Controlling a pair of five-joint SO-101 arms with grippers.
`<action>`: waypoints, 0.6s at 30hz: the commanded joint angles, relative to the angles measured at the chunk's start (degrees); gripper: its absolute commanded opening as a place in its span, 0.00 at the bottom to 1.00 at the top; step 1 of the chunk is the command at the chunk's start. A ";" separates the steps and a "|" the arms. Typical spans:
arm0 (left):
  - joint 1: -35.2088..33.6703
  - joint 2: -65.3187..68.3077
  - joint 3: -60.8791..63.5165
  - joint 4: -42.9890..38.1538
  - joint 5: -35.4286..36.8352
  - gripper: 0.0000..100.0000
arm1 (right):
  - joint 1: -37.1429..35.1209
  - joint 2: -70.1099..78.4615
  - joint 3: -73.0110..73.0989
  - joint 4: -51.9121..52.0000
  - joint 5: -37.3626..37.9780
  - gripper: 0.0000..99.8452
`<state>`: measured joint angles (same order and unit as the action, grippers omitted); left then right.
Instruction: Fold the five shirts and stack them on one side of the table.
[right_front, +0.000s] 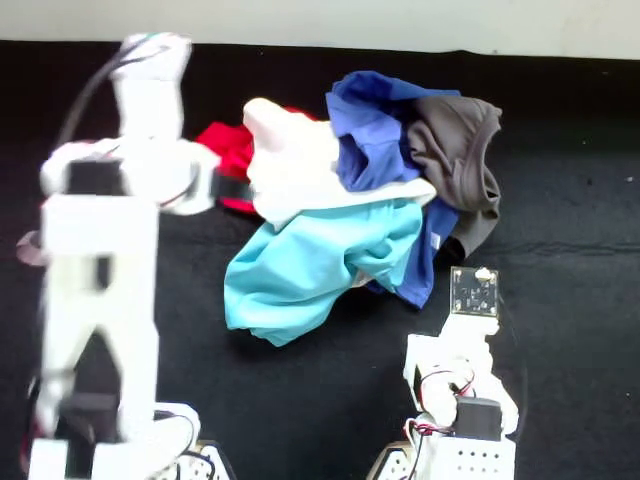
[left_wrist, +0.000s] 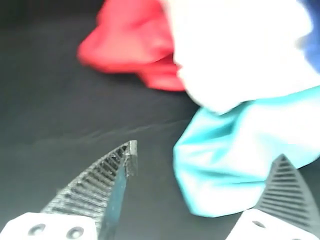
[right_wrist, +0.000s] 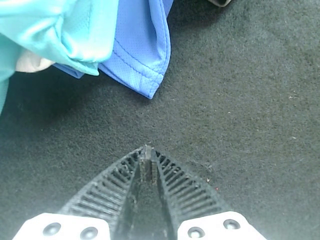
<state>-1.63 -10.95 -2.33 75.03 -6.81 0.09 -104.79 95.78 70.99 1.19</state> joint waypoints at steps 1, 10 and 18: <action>7.34 11.65 -14.37 0.62 1.49 0.37 | -0.13 -0.04 7.43 -0.48 0.00 0.01; 12.09 39.43 -38.90 0.62 1.49 0.37 | -0.13 -0.04 7.43 -0.48 0.00 0.01; 11.47 57.01 -48.40 0.62 1.23 0.37 | -0.13 -0.04 7.43 -0.48 0.00 0.01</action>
<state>9.54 43.30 -47.08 75.03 -5.85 0.09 -104.79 95.78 70.99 1.19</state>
